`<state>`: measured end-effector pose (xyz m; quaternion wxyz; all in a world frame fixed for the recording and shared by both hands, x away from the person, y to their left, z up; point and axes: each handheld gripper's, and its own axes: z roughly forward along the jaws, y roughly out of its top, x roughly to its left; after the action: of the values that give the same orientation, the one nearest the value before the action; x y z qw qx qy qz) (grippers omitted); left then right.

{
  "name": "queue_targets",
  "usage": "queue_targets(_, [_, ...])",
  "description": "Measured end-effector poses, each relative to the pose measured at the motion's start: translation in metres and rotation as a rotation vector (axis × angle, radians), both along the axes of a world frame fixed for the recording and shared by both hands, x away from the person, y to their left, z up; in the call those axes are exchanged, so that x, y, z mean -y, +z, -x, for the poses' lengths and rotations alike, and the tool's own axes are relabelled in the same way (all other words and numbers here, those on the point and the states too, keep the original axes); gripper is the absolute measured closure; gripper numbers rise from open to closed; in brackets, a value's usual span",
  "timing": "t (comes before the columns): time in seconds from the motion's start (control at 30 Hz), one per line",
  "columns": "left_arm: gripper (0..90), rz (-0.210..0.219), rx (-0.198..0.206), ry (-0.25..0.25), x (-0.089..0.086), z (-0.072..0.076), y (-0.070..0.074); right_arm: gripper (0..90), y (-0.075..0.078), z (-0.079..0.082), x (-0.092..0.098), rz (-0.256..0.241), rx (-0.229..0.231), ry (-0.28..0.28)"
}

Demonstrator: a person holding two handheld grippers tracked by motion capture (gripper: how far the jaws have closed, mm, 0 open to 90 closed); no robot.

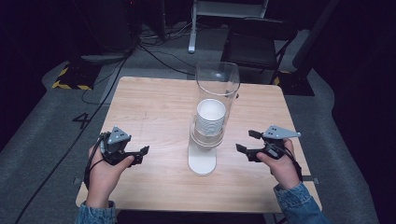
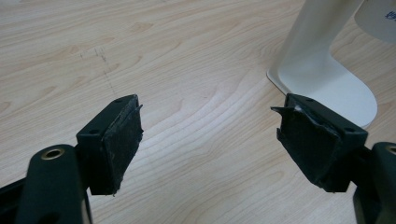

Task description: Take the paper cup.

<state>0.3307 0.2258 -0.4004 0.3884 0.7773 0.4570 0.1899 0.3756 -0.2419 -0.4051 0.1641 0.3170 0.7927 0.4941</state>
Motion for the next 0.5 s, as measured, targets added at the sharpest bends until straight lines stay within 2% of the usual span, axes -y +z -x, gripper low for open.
queue_targets(0.07, [21.7,0.011,-0.004,-0.008,0.001,0.000,0.000,17.9,-0.001,0.002,-0.011,-0.004,0.000,0.027])
queue_targets(0.17, [21.6,0.009,-0.002,-0.008,0.001,-0.001,0.000,16.7,-0.004,0.005,-0.021,-0.003,0.001,0.052])
queue_targets(0.2, [21.6,0.010,-0.001,-0.006,0.001,-0.002,0.000,16.2,-0.007,0.006,-0.032,-0.008,0.001,0.076])
queue_targets(0.23, [21.5,0.010,-0.001,-0.006,0.001,-0.002,0.000,16.2,-0.007,0.006,-0.032,-0.008,0.001,0.076])
queue_targets(0.33, [21.5,0.004,-0.001,-0.011,0.001,-0.004,-0.001,16.2,-0.011,0.008,-0.050,-0.014,0.012,0.113])
queue_targets(0.5, [21.5,0.003,-0.007,-0.019,0.004,-0.005,-0.002,16.3,-0.014,0.008,-0.064,-0.038,0.031,0.126])
